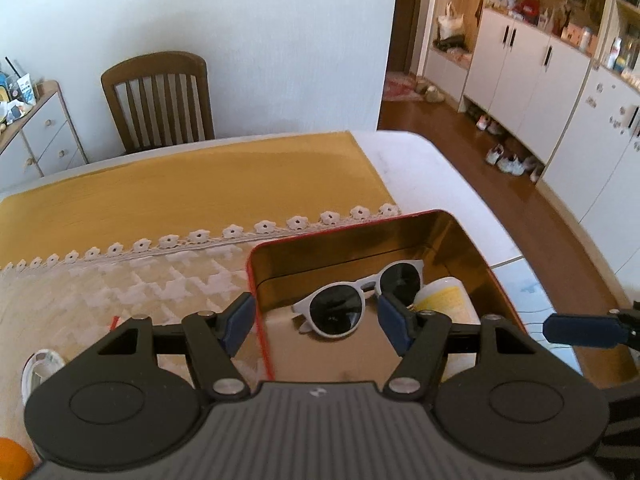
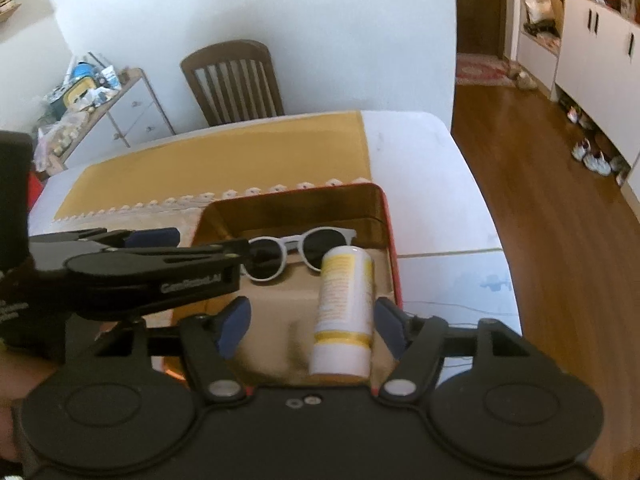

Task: Organize rigid objects
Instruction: 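Open both grippers to drop the sunglasses and bottle into the box, then grasp the orange with the left gripper while the right gripper grasps the pink lip balm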

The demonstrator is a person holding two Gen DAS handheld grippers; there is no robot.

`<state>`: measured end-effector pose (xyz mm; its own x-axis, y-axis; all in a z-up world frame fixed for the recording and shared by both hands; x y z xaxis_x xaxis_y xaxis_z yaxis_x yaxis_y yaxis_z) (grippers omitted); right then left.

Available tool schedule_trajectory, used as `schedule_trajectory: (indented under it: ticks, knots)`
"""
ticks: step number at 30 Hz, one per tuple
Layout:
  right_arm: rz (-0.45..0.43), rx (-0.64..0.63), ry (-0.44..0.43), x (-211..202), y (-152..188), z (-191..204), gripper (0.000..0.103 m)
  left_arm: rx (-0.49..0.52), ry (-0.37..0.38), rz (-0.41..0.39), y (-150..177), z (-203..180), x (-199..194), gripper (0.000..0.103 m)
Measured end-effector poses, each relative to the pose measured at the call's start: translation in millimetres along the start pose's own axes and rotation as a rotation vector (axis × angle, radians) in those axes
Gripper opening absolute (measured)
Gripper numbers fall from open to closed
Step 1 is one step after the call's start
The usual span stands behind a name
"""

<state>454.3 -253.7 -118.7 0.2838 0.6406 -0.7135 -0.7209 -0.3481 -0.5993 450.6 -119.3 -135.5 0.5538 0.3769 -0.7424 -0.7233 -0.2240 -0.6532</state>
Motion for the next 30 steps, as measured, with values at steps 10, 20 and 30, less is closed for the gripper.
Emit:
schedule_trajectory:
  ticks: [10, 20, 30]
  knots:
    - [-0.046, -0.074, -0.012, -20.8, 7.6, 45.5, 0.086, -0.043, 0.049, -0.051, 20.6, 50.4, -53.7, 0.078]
    - [-0.106, -0.079, -0.03, -24.0, 19.7, 100.6, 0.102, -0.061, 0.054, -0.105, 53.3, 116.8, -86.1, 0.083]
    - [-0.115, -0.127, -0.047, -2.8, 49.7, 173.5, 0.103, -0.062, 0.045, -0.125, 86.9, 195.4, -95.7, 0.084]
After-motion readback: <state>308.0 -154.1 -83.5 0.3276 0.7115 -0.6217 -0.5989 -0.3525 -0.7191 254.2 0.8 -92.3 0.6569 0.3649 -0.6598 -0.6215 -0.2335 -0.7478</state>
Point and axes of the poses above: each gripper's, at about its wrist camera, not at the fingertips, and x roughly the way its jaws point, z to its left, y to its underside, the point moved 9 cm from there along x, roughly the way its jaws point, and after that the axes turned 14 degrees about -y, right-handed, at the moved point
